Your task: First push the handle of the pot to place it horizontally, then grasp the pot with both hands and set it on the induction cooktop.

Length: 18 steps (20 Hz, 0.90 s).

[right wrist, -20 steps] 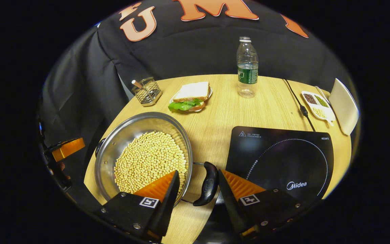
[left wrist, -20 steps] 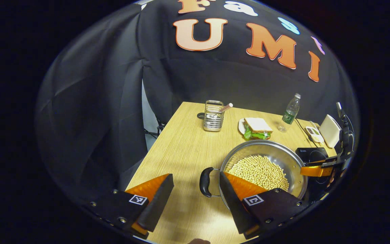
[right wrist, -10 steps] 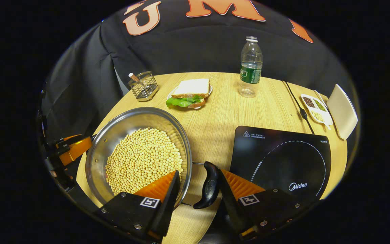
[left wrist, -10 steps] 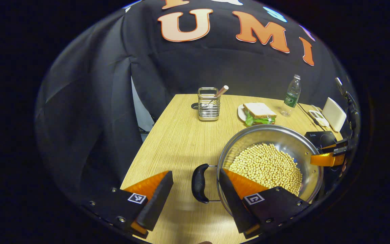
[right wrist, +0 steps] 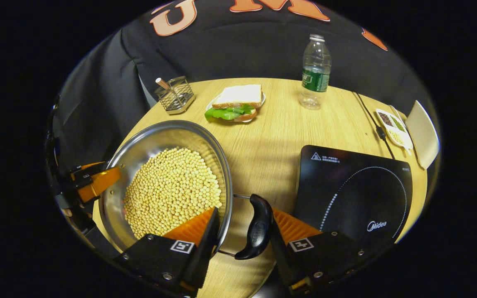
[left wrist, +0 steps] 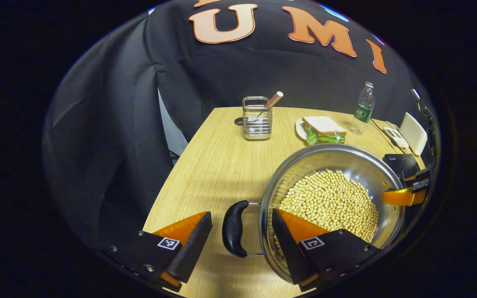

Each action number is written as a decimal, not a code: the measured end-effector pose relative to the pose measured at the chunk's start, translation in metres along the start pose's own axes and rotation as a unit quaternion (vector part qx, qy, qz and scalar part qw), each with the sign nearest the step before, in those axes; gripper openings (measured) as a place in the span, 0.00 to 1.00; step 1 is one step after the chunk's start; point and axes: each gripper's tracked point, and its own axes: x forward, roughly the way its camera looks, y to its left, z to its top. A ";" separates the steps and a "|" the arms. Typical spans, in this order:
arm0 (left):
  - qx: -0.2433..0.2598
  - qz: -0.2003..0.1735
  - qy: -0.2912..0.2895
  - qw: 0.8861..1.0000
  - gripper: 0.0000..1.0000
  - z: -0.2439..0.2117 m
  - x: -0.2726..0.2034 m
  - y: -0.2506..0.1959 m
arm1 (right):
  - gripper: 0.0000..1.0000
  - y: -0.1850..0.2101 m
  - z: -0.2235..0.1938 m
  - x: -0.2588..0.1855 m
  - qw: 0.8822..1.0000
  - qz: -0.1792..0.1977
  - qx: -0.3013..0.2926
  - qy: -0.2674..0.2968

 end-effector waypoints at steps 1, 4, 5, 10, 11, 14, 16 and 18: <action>-0.002 0.000 0.001 1.000 0.90 -0.002 0.001 0.003 | 0.68 0.001 0.000 0.000 1.000 0.004 0.005 0.002; -0.018 -0.016 -0.002 1.000 0.86 -0.004 0.006 -0.004 | 0.66 0.002 -0.001 0.004 1.000 0.010 0.004 0.006; -0.020 -0.016 -0.002 1.000 0.82 -0.005 0.007 -0.005 | 0.66 0.003 -0.002 0.004 1.000 0.012 0.004 0.007; -0.003 0.008 -0.027 1.000 0.69 -0.003 0.008 -0.006 | 0.65 0.004 -0.002 0.006 1.000 0.016 0.005 0.010; -0.005 0.008 -0.034 0.999 0.69 -0.002 0.007 -0.005 | 0.65 0.004 -0.003 0.006 1.000 0.017 0.005 0.011; -0.003 -0.006 -0.028 1.000 0.68 -0.014 0.007 -0.006 | 0.65 0.004 -0.001 0.006 1.000 0.016 0.004 0.008; -0.003 0.000 -0.031 1.000 0.69 -0.009 0.005 -0.005 | 0.64 0.005 -0.001 0.006 1.000 0.020 0.011 0.005; -0.008 0.005 -0.035 0.999 0.68 -0.007 0.003 -0.005 | 0.62 0.004 0.000 0.007 1.000 0.021 0.009 0.002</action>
